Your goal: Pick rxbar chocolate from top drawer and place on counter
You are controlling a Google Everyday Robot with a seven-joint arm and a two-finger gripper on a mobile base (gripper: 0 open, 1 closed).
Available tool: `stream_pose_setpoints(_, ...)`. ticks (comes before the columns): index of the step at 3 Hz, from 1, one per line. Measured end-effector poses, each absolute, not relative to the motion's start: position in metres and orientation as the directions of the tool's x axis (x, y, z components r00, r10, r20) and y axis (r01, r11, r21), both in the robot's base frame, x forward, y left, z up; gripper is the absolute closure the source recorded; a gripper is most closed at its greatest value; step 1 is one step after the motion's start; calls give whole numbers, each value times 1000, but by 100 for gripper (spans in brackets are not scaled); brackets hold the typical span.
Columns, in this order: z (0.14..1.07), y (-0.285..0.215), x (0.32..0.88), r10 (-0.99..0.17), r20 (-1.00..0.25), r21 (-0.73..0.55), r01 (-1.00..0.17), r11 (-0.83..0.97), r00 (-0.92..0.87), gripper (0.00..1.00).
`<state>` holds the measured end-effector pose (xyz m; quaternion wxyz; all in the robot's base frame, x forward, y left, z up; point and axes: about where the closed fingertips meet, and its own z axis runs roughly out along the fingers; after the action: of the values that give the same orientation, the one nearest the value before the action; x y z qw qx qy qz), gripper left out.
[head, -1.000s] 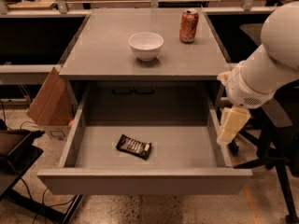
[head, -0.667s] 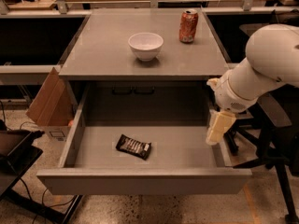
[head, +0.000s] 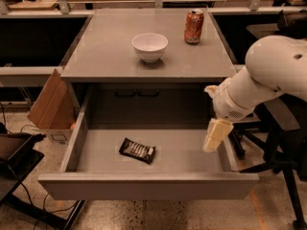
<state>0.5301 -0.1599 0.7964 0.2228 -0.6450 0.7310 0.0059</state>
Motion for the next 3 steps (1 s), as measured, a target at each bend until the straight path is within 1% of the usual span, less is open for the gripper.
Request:
stream_pose_setpoints(2,725,-86,558,-881,-471,-210,-964,161,-44,0)
stream_pose_setpoints(3,693,-61,566,-861,-501,-165,-967,196,-89,0)
